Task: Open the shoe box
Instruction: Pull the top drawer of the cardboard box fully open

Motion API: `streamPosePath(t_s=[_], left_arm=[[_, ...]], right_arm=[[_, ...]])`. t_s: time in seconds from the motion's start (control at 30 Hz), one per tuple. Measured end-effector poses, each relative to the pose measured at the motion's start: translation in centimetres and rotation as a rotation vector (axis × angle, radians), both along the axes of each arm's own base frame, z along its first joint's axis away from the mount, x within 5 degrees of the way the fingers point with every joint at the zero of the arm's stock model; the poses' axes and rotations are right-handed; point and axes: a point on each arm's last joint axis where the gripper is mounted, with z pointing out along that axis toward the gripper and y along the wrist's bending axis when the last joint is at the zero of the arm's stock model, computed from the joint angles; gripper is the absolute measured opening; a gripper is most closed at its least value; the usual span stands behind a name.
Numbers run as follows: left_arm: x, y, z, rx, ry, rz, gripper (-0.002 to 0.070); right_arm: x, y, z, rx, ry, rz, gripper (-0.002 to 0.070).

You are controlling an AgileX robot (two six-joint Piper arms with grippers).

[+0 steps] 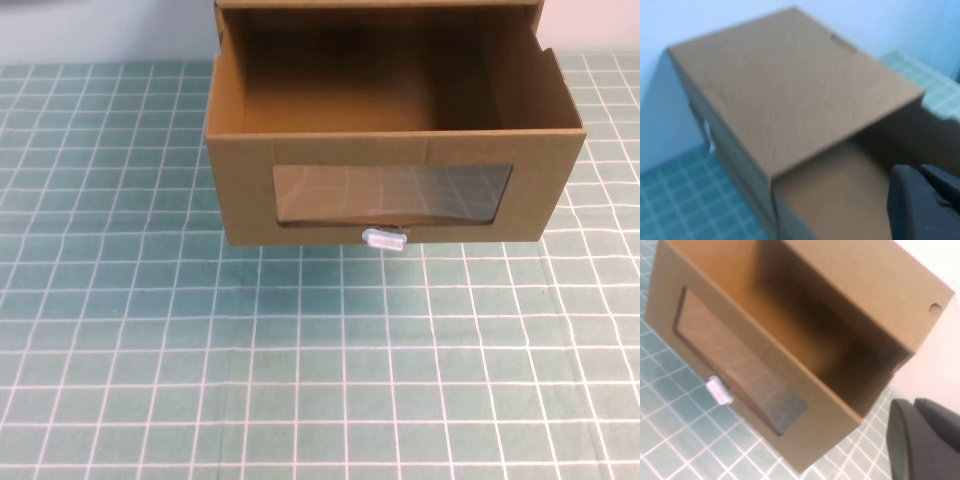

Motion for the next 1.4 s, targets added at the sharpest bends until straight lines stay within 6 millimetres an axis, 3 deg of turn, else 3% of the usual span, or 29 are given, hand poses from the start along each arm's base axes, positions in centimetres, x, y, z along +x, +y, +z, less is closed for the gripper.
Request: streamPosePath(t_s=[0.1, 0.3, 0.47, 0.57, 0.77, 0.9, 1.1, 1.4], left_arm=[[-2.9, 1.5, -1.5, 0.058, 0.038, 0.029, -0.0005], [-8.3, 5.0, -6.9, 0.204, 0.124, 0.134, -0.0005], [-13.5, 7.7, -11.5, 0.199, 0.123, 0.218, -0.0005], [-15.4, 8.5, -14.6, 0.167, 0.074, 0.24, -0.0005], [-15.8, 8.6, -18.8, 0.094, -0.042, 0.249, -0.0005], [-14.9, 8.2, -19.9, 0.055, -0.118, 0.247, -0.0005], [-14.2, 8.0, -22.0, 0.073, -0.088, 0.243, -0.0005], [-14.3, 8.0, -23.0, 0.106, -0.028, 0.242, -0.0005]], right_arm=[[-0.9, -1.0, -1.8, 0.04, -0.011, 0.029, -0.0011], [-2.6, -3.8, -5.2, 0.122, 0.018, 0.012, -0.0013], [-3.2, -5.2, -7.3, 0.117, 0.042, -0.014, -0.0013], [-3.3, -5.4, -7.9, 0.111, 0.049, -0.018, -0.0013], [-3.3, -5.4, -8.0, 0.108, 0.052, -0.022, -0.0013], [-3.3, -5.4, -8.0, 0.108, 0.052, -0.022, -0.0013], [-3.3, -5.4, -8.0, 0.109, 0.053, -0.022, -0.0013], [-3.3, -5.4, -8.0, 0.109, 0.053, -0.022, -0.0013]])
